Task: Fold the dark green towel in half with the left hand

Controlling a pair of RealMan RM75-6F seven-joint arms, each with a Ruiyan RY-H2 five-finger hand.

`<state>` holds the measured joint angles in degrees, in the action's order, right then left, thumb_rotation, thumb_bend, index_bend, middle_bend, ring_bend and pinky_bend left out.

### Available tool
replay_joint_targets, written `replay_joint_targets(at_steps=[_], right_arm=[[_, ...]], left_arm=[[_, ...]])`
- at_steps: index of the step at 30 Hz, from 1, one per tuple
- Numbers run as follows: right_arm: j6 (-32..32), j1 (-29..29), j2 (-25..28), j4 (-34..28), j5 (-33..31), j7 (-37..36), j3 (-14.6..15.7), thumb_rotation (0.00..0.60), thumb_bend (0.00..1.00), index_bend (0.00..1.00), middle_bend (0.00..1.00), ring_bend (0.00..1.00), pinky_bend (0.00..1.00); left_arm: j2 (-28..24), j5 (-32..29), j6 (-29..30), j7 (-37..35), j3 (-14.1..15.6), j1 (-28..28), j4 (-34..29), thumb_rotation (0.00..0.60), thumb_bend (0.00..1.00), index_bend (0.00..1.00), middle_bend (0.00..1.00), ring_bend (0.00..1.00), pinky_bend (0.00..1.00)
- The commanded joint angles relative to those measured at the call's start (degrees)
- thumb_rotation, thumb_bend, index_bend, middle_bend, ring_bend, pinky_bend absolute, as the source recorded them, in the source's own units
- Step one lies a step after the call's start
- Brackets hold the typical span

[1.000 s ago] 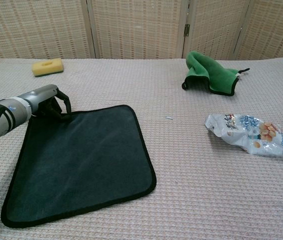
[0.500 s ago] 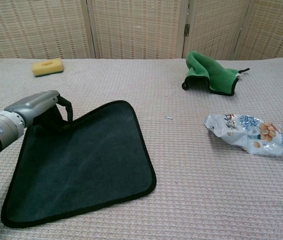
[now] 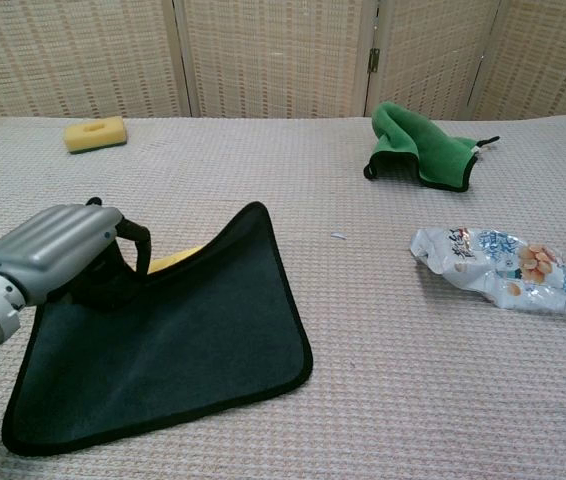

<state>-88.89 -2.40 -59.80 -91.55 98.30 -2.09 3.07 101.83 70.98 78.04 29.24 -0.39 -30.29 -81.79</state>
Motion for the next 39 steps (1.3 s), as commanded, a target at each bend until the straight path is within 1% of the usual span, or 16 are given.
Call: replay_joint_targets(at_steps=[1, 11, 19, 28, 34, 36, 39], right_arm=[[-0.89, 0.37, 0.22, 0.17, 0.67, -0.62, 0.24, 0.6, 0.46, 0.0, 0.0, 0.0, 0.0], [-2.74, 1.13, 0.47, 0.55, 2.69, -1.46, 0.94, 0.6, 0.46, 0.0, 0.0, 0.0, 0.0], [-3.45, 1.55, 0.3, 0.78, 3.69, -1.31, 1.32, 0.6, 0.46, 0.0, 0.0, 0.0, 0.0], [-3.65, 1.63, 0.18, 0.92, 4.38, -1.21, 1.5, 0.6, 0.46, 0.0, 0.0, 0.0, 0.0], [-4.71, 2.04, 0.37, 0.96, 4.79, -1.24, 1.46, 0.6, 0.46, 0.0, 0.0, 0.0, 0.0], [-5.22, 2.11, 0.86, 0.99, 4.93, -2.34, 1.48, 0.6, 0.46, 0.0, 0.0, 0.0, 0.0], [-6.09, 1.96, 2.63, 1.2, 5.37, -7.36, 1.86, 0.6, 0.46, 0.0, 0.0, 0.0, 0.0]], left_arm=[[0.38, 1.26, 1.22, 1.68, 1.14, 1.62, -1.51, 0.6, 0.5, 0.64, 1.0, 1.0, 1.0], [0.79, 6.55, 4.3, 4.11, 3.89, 5.36, -2.98, 0.6, 0.5, 0.64, 1.0, 1.0, 1.0], [0.72, 10.82, 6.14, 4.57, 6.12, 8.42, -3.61, 0.6, 0.5, 0.64, 1.0, 1.0, 1.0], [-0.05, 13.65, 7.12, 4.45, 6.89, 11.19, -4.78, 0.6, 0.5, 0.64, 1.0, 1.0, 1.0], [-0.35, 13.9, 6.71, 4.52, 6.42, 12.57, -5.98, 0.6, 0.5, 0.64, 1.0, 1.0, 1.0], [-0.34, 14.02, 6.63, 4.59, 6.32, 12.97, -6.54, 0.6, 0.5, 0.64, 1.0, 1.0, 1.0], [-0.1, 14.31, 6.45, 4.88, 6.25, 13.6, -6.9, 0.6, 0.5, 0.64, 1.0, 1.0, 1.0]])
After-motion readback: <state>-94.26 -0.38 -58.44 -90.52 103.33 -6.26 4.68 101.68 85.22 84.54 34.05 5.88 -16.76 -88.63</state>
